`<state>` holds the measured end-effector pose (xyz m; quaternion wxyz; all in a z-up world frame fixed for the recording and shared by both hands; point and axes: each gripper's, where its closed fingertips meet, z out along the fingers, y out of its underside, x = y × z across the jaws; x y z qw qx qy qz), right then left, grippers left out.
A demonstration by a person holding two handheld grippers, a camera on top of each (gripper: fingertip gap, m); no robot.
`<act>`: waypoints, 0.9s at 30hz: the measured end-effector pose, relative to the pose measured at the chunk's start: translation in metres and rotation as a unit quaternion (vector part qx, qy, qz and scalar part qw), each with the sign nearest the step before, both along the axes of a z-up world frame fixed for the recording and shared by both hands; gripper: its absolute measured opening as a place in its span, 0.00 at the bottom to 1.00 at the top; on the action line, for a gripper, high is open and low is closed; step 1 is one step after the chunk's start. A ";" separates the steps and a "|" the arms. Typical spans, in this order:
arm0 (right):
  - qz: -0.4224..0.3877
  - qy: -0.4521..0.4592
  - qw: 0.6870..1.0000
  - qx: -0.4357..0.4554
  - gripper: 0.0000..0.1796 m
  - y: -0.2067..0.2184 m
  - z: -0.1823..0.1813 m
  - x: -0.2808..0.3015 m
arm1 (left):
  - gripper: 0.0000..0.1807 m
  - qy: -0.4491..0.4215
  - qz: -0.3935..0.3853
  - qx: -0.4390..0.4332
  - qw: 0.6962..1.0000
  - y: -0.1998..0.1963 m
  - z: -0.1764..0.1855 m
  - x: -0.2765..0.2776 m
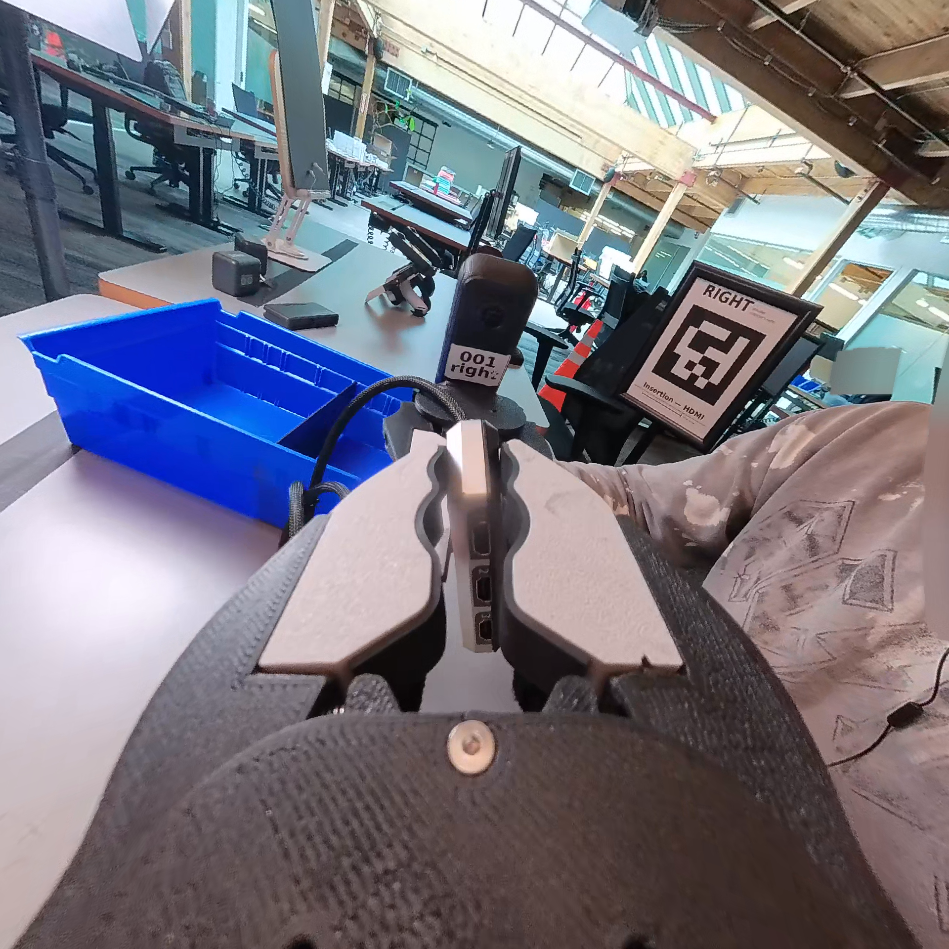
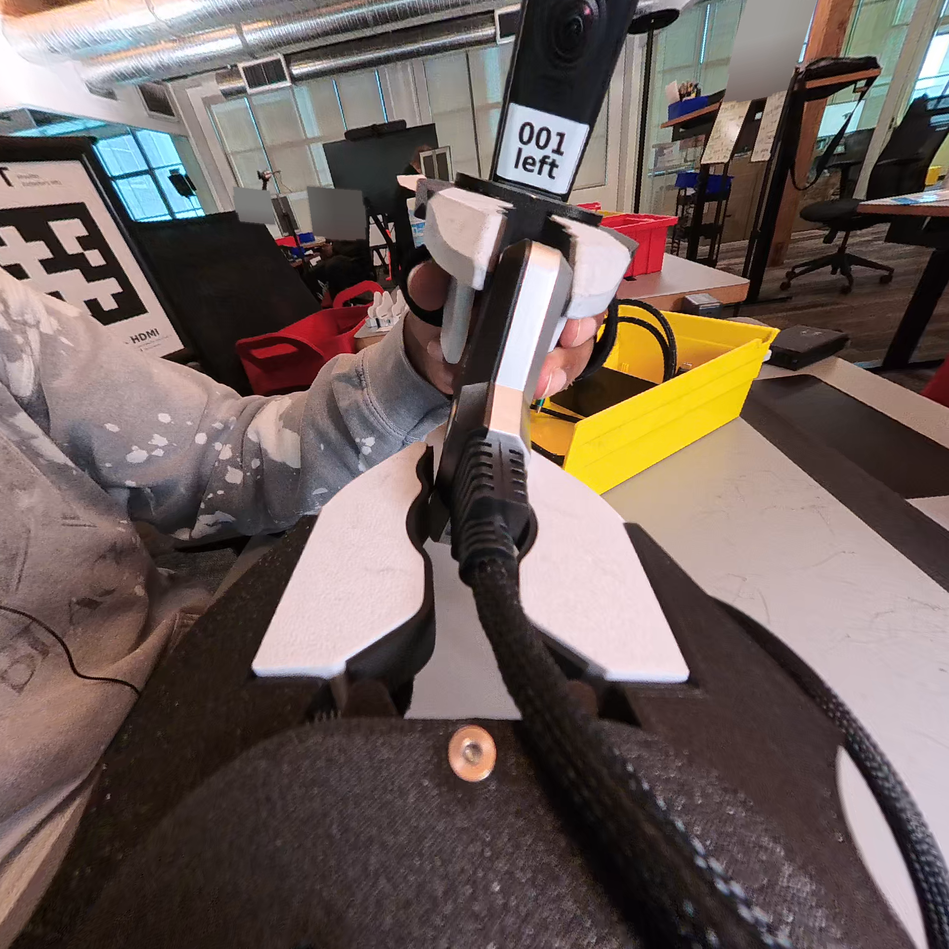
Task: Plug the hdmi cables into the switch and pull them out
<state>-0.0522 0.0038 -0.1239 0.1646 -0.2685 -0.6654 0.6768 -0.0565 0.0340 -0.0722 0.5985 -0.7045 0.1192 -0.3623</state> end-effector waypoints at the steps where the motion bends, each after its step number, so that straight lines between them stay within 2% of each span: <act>1: 0.003 -0.004 1.000 -0.004 0.15 0.000 0.000 0.000 | 0.11 -0.003 -0.001 -0.001 1.000 0.000 0.000 0.000; 12: 0.005 0.004 1.000 -0.019 0.13 0.003 0.003 0.002 | 0.11 0.005 -0.008 -0.001 1.000 -0.001 -0.001 0.003; 16: 0.000 0.018 1.000 -0.018 0.13 0.002 0.007 0.002 | 0.11 0.025 -0.002 0.026 0.999 -0.004 0.006 0.006; 19: -0.004 0.027 0.999 -0.023 0.13 0.005 0.013 0.004 | 0.15 0.041 0.013 0.055 0.998 -0.010 0.016 0.004; 24: -0.013 0.042 0.999 -0.021 0.12 0.012 0.023 0.007 | 0.17 0.078 0.067 0.072 0.992 -0.025 0.031 -0.017; 27: -0.024 0.061 0.998 -0.011 0.13 0.018 0.038 0.010 | 0.17 0.120 0.141 0.068 0.980 -0.040 0.038 -0.047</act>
